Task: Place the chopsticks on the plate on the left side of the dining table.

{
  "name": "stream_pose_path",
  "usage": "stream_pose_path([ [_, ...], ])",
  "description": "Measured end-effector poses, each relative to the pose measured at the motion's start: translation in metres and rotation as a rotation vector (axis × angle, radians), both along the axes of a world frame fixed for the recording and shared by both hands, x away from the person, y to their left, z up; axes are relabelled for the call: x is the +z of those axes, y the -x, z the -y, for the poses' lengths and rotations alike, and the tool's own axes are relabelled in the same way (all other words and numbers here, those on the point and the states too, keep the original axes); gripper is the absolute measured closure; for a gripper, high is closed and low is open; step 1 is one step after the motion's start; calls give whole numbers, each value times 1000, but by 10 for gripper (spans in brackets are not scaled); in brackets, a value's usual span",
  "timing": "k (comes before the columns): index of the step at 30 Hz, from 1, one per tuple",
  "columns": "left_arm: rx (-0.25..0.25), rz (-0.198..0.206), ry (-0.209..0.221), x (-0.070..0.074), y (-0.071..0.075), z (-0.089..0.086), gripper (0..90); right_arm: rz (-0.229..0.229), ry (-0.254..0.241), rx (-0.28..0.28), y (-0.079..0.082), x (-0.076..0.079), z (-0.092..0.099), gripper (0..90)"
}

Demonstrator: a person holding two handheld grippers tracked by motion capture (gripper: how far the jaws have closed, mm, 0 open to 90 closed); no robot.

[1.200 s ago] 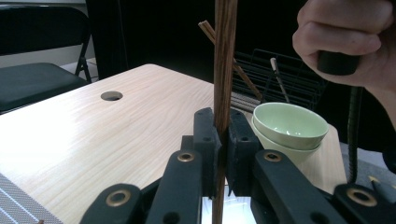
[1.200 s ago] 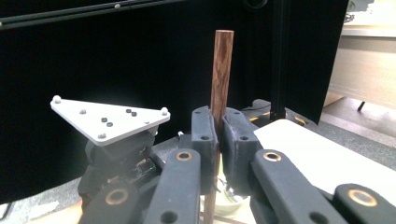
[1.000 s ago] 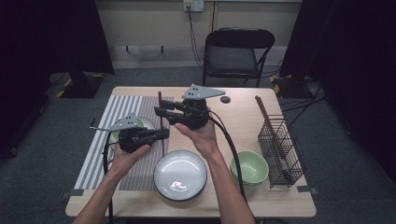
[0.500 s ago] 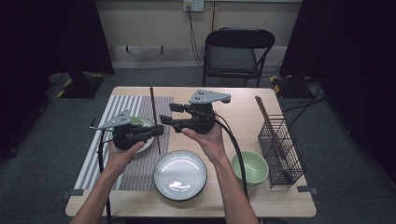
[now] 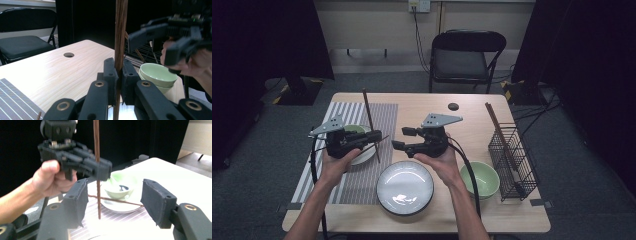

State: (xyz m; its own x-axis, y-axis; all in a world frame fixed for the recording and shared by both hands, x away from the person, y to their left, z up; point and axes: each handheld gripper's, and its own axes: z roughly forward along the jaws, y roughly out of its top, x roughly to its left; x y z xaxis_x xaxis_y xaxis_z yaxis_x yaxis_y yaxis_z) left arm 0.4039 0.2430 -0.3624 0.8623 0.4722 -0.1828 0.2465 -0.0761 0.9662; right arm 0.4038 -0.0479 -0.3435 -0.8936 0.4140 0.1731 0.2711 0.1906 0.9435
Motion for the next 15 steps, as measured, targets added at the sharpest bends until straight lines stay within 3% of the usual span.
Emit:
stream_pose_path([
  [2, 0, -15, 11, 0, 1, 1, 846, -3, 8, 16, 1, -6, -4, 409],
  [9, 1, -7, 10, 2, 3, 1, 846, -43, 43, 38, 3, -31, -21, 515],
  [15, -1, -5, 5, 3, 4, 3, 846, -53, 38, 68, 2, -45, -35, 594],
])
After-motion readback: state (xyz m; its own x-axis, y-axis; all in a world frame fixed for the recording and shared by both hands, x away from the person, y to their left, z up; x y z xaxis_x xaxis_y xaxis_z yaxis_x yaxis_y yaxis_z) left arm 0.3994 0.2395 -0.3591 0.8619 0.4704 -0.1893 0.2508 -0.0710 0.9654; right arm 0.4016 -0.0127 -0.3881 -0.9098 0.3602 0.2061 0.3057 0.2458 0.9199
